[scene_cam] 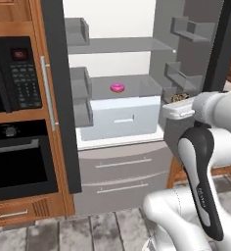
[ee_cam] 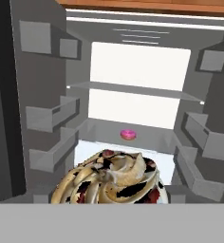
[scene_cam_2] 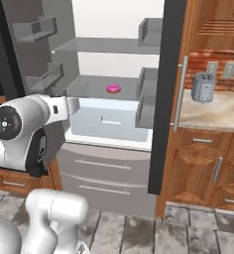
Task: Take the cupcake and donut from the fridge and place them on the empty tray on the dining counter.
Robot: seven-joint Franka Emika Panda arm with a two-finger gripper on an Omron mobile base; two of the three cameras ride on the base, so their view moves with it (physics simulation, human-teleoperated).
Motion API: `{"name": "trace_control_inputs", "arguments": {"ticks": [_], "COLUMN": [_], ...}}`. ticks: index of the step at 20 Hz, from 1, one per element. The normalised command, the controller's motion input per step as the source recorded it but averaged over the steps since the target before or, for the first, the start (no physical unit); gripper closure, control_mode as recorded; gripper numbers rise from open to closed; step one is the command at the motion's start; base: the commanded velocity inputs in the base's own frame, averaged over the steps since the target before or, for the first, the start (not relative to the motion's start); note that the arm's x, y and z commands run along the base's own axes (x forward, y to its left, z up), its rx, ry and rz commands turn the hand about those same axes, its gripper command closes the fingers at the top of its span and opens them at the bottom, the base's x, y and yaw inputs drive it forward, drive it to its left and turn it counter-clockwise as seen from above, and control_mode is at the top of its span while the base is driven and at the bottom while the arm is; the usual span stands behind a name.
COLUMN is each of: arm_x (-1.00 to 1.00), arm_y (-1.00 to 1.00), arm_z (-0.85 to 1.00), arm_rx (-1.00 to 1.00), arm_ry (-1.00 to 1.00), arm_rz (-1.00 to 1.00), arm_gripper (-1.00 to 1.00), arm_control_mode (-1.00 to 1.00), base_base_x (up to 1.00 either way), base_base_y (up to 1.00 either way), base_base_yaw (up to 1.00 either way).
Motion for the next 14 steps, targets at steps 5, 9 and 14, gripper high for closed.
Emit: {"name": "trace_control_inputs", "arguments": {"ticks": [5,9,14], "arm_x": [0.0,0.0,0.0], "arm_y": [0.0,0.0,0.0], "arm_z": [0.0,0.0,0.0], "arm_rx": [0.0,0.0,0.0], "arm_ry": [0.0,0.0,0.0], "arm_rz": [0.0,0.0,0.0], "arm_gripper": [1.0,1.0,1.0], "arm_control_mode": [1.0,1.0,1.0], "base_base_x": [-0.27,-0.17,-0.44], "base_base_y": [0.0,0.0,0.0], "base_base_yaw": [-0.25,-0.6,-0.69]}}
